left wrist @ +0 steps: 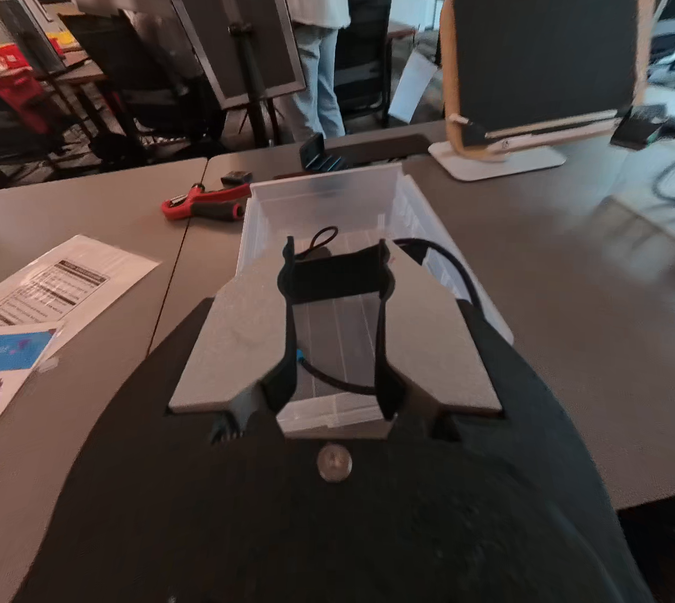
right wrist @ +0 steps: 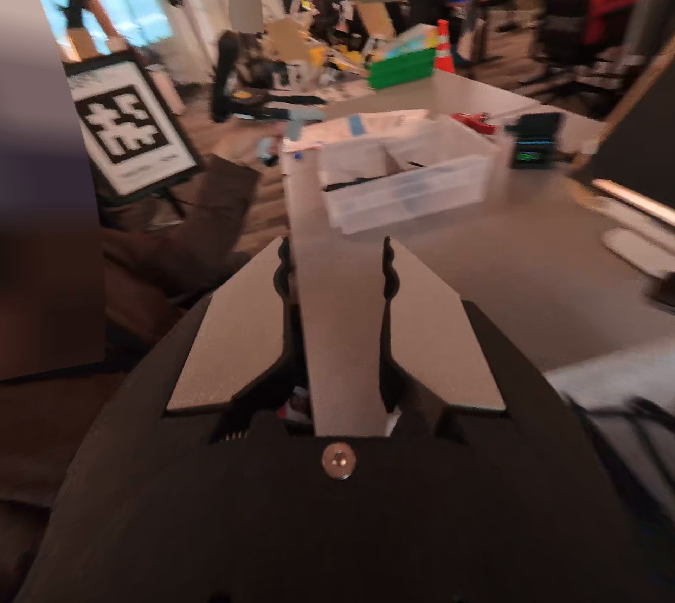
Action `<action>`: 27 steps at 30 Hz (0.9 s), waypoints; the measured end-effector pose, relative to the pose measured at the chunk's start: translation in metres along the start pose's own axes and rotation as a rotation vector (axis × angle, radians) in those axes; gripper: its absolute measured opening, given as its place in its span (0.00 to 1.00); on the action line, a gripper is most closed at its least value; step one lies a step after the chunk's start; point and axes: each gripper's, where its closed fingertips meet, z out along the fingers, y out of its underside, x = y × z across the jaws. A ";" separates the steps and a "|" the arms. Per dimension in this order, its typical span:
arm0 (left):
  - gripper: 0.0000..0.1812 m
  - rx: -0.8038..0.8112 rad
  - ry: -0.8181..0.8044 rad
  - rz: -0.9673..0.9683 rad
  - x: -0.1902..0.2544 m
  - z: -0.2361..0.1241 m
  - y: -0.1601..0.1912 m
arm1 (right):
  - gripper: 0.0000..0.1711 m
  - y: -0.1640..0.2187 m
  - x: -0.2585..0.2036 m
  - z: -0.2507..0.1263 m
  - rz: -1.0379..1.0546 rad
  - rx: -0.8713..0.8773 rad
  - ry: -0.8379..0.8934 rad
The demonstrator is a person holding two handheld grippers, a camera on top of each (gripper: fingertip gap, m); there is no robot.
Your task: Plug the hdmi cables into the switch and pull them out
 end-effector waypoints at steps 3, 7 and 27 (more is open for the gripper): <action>0.29 -0.083 0.031 0.030 0.009 0.011 0.018 | 0.32 0.027 -0.037 0.057 0.017 -0.034 -0.157; 0.30 -0.198 0.217 0.100 0.052 0.027 0.045 | 0.28 0.080 -0.027 0.128 -0.002 -0.182 -0.154; 0.07 -0.505 0.646 0.208 0.117 0.015 0.111 | 0.24 -0.042 -0.029 0.094 -0.034 0.149 -0.409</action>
